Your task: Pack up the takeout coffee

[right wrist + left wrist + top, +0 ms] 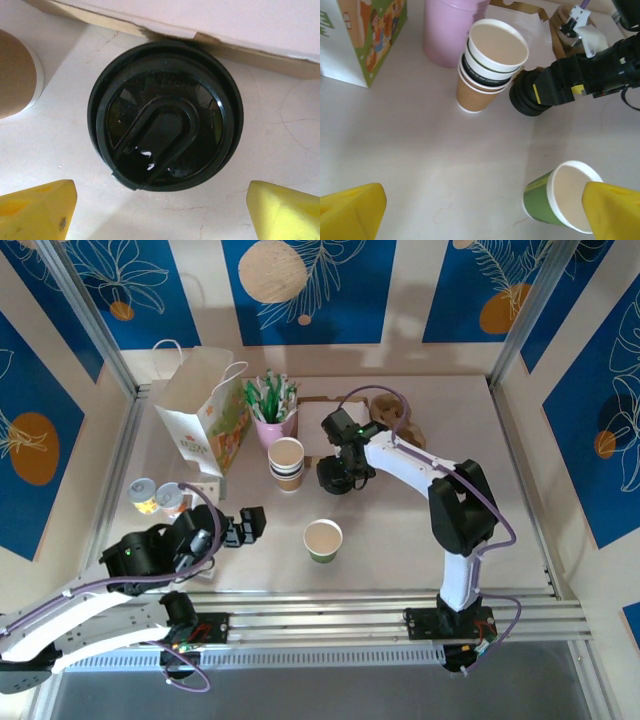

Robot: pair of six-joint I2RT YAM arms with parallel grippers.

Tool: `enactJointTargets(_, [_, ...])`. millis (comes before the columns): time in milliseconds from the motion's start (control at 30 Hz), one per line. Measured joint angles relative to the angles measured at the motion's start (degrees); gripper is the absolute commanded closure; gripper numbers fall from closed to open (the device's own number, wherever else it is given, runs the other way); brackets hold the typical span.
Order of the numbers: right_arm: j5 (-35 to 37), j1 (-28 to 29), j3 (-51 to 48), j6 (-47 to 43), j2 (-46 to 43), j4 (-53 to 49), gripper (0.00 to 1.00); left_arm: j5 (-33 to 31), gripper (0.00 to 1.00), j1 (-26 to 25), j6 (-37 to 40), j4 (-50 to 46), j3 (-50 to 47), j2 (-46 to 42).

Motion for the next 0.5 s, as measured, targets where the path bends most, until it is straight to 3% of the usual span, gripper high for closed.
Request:
enactJointTargets(367, [1.1, -0.1, 3.7, -1.0, 4.3, -0.2, 0.12, -2.0, 0.00, 0.0, 0.1, -3.1, 0.0, -0.7])
enactJointTargets(500, [1.3, -0.4, 4.3, -1.4, 5.4, -0.2, 0.17, -2.0, 0.00, 0.0, 0.1, -3.1, 0.0, -0.7])
